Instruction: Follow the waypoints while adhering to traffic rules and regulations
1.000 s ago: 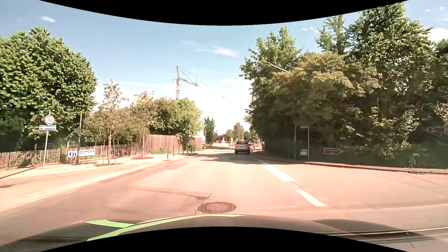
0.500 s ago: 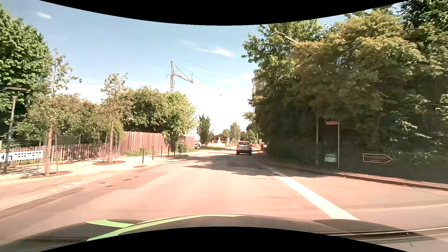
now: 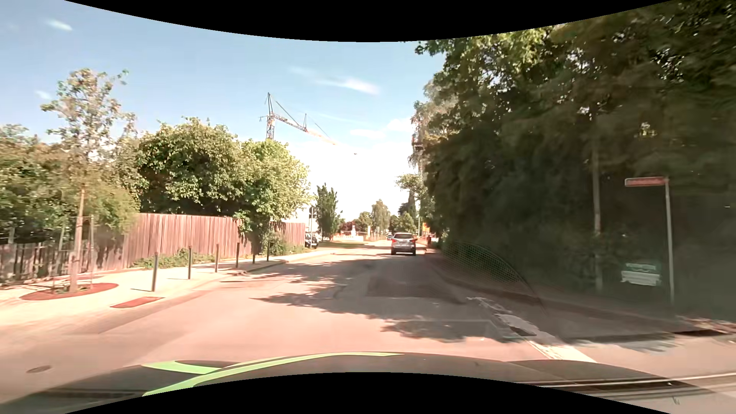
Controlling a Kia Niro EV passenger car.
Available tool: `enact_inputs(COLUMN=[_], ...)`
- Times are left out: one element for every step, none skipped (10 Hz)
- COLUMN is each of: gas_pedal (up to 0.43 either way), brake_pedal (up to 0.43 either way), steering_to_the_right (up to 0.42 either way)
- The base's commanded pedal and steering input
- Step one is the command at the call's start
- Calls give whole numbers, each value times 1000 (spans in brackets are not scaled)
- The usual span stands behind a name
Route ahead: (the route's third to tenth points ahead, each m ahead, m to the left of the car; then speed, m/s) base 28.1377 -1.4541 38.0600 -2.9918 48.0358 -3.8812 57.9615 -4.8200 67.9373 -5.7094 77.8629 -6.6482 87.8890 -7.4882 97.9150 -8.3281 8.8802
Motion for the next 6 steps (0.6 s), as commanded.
enact_inputs(gas_pedal=[0, 0, 0, 0, 0, 0], brake_pedal=[0, 0, 0, 0, 0, 0], steering_to_the_right=[23, 25, 29, 32, 32, 32])
